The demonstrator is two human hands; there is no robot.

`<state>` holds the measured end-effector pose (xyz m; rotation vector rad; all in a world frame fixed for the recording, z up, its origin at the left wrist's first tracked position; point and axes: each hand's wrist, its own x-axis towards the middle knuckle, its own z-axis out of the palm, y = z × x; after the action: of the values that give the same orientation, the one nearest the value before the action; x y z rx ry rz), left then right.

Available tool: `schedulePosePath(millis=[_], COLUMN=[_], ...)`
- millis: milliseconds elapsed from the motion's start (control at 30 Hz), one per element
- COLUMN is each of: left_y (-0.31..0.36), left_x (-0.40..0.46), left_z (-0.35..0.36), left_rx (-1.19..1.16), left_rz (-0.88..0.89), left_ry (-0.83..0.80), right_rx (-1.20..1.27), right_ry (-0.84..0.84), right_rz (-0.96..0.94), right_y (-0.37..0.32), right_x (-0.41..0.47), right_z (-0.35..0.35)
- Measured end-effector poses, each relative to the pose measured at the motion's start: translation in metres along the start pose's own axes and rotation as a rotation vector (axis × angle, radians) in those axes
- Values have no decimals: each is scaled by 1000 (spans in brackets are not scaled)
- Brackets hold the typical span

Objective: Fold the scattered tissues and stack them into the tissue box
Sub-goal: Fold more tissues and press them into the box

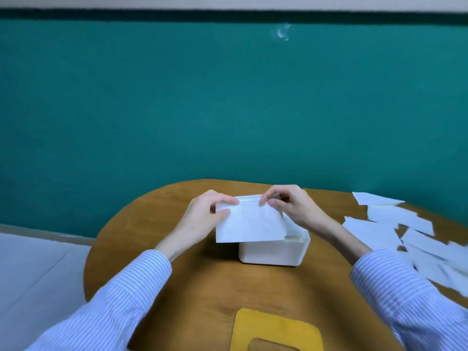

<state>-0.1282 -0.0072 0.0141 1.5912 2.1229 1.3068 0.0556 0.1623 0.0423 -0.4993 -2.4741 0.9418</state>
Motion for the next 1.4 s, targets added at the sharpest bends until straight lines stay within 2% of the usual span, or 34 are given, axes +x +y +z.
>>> schedulePosePath(millis=[200,367,467,533,667,767,867,1100,1200,1300,1400], left_y=[19,16,5,-3,-11,-8,-10,-13,-16,-23,-16], left_x=[31,54,60,59,42,33,38,51,53,50,44], left_z=[38,56,63,68,72,75,84,92,87,75,68], left_rx=[2,108,162,211,364,434,500,677,664,671,832], left_rz=[19,-4,-39,-40,34,154,166,51,28,4,18], left_ry=[-5,-4,-42,-100,-145,-259,-356,-520,-545,-565,-530], right_rx=[-31,-85,-113,-242,-464,-593,-695,-698,-664,-748,-699], right_ry=[125,169,115,67,99,-53,-232,-313,-299,-292,-255], right_rz=[97,156,190,199,131,56,106,184,213,181,161], right_y=[34,52,65,77,81,76,76,86,80,71,67], right_x=[-17,-7,-2,-2,-19,-29,-27,-7,-2,1,3], right_z=[-27,-25,-14,-6,-1,0,6,18,24,35,40])
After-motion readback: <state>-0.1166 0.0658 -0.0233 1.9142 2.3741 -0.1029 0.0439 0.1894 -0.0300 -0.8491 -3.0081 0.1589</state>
